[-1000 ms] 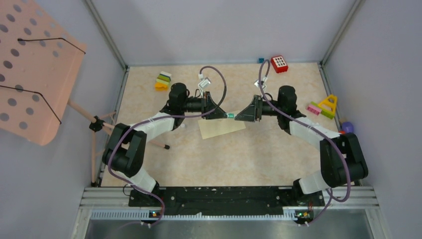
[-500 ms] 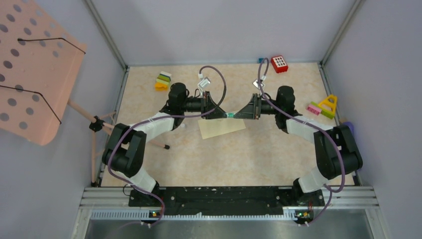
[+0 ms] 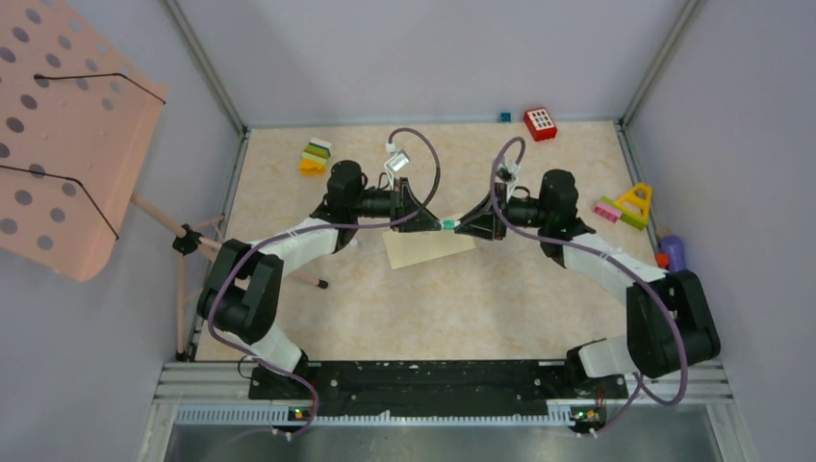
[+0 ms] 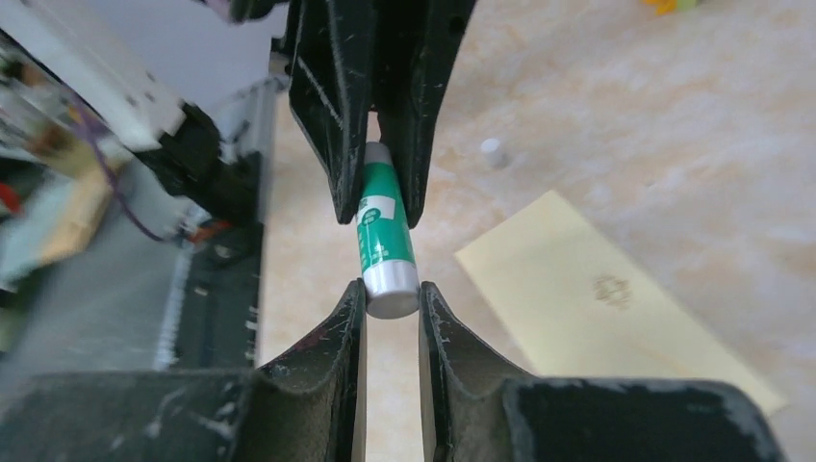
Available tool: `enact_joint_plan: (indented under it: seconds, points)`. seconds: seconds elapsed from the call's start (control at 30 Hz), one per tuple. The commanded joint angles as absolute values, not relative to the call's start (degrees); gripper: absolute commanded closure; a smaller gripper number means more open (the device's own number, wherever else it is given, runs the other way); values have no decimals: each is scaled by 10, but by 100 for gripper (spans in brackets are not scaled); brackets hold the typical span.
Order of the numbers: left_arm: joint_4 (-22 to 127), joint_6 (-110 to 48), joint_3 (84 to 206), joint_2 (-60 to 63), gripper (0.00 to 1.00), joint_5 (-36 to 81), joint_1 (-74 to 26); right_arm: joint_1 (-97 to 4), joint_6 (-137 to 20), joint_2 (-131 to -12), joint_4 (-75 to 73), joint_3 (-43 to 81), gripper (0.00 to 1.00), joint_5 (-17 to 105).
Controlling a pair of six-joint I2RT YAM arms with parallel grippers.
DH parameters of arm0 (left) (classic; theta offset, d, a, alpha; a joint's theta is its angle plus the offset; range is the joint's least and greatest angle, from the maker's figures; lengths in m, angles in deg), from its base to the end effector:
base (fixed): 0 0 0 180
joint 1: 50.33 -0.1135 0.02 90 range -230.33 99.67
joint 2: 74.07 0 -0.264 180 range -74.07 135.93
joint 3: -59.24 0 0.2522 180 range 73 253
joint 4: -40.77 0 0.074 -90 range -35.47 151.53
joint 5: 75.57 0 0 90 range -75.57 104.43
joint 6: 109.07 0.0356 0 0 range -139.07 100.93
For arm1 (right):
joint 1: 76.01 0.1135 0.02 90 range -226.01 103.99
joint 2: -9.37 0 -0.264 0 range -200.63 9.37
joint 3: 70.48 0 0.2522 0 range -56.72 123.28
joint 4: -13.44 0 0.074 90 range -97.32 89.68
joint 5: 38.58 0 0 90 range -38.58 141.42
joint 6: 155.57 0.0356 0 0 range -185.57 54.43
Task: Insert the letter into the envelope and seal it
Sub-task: Screw the solid glue.
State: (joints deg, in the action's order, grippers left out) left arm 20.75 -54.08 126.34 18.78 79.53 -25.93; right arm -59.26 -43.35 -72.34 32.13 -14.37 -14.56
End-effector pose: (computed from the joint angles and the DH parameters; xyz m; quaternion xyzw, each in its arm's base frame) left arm 0.3043 -0.1735 0.2587 0.3016 0.6558 -0.6268 0.2935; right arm 0.2752 0.1168 0.2551 -0.3307 0.6443 0.5697 0.3885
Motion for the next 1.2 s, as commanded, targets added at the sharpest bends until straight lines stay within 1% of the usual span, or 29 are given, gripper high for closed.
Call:
enact_joint_plan:
  seconds: [0.0,0.1,0.2,0.37,0.47,0.53,0.6,0.7,0.8,0.9,1.03,1.17]
  points:
    - [182,-549,1268,186,100,791,-264,-557,-809,-638,205,-154,85,-108]
    - [178,-554,1268,188,100,793,-264,-526,-991,-594,177,-183,83,-59]
    - [175,-557,1268,190,100,795,-264,-513,-1036,-592,174,-186,80,-31]
    - [171,-560,1268,192,100,796,-264,-508,-1034,-586,187,-185,60,6]
    - [172,-557,1267,187,100,795,-264,-509,-982,-578,154,-166,54,14]
    - [173,-555,1266,185,100,795,-264,-513,-915,-570,153,-163,48,5]
    - [173,-554,1266,185,100,795,-265,-529,-824,-565,171,-162,46,-32]
    - [173,-554,1265,182,100,795,-265,-567,-633,-578,211,-150,43,-90]
    - [172,-551,1264,178,100,796,-265,-595,-473,-629,226,-119,44,-135]
    - [172,-550,1264,174,100,796,-265,-611,-367,-694,217,-81,48,-170]
    - [173,-544,1262,168,100,797,-265,-615,-295,-761,204,-51,51,-191]
    - [174,-541,1262,165,100,798,-265,-615,-240,-785,250,-58,55,-202]
